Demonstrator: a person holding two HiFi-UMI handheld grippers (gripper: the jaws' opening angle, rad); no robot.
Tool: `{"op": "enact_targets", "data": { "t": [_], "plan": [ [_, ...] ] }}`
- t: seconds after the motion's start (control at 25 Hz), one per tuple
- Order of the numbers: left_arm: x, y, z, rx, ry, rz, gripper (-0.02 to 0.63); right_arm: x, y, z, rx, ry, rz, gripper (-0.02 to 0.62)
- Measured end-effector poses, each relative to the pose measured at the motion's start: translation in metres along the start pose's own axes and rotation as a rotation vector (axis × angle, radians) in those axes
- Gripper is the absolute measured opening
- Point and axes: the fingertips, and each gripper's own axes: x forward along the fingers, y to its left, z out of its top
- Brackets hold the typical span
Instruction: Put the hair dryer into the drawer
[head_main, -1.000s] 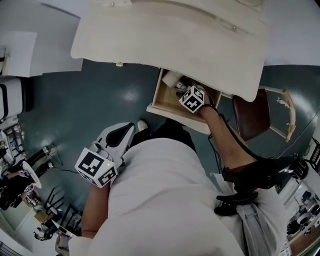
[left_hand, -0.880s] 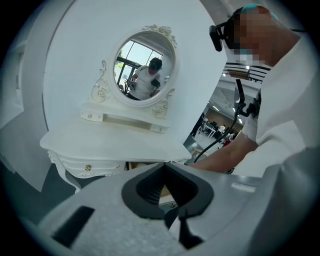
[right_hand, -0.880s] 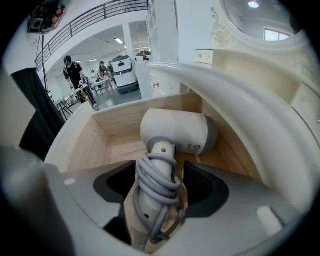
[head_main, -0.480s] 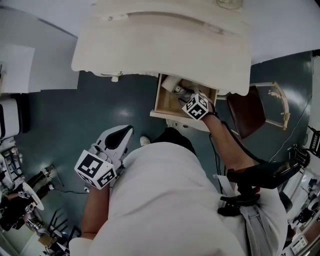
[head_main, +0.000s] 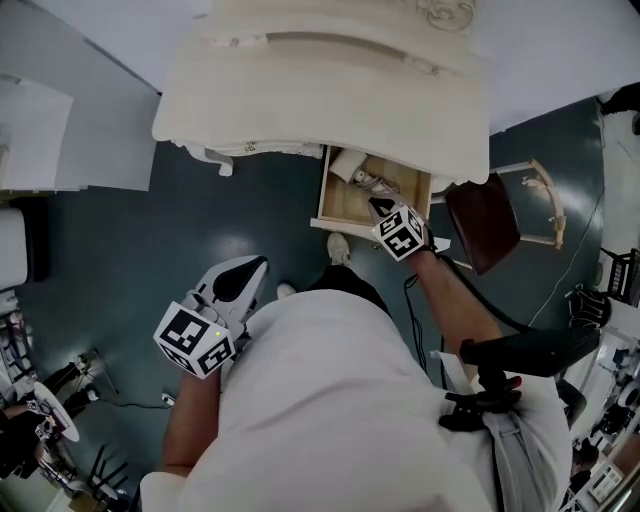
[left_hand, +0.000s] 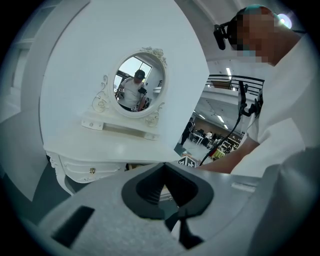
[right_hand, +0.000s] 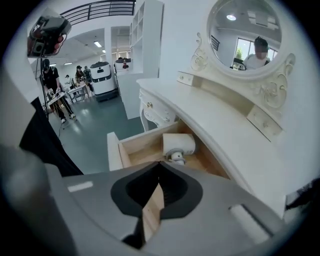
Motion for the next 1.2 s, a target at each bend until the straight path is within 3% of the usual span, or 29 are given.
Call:
{"op": "enact_targets", "data": {
  "t": [0.56, 1.2],
  "plan": [
    [-0.078, -0.012, -0.052, -0.004, -0.033, -0.066, -0.003, -0.073, 0.123, 0.020, 0.118, -0.071, 0.029, 0.001],
    [-0.117, -0.041, -0.102, 0.016, -0.027, -0.144, -0.003, -0.155, 0.244, 0.049, 0.129, -0.215, 0.083, 0.000]
  ]
}}
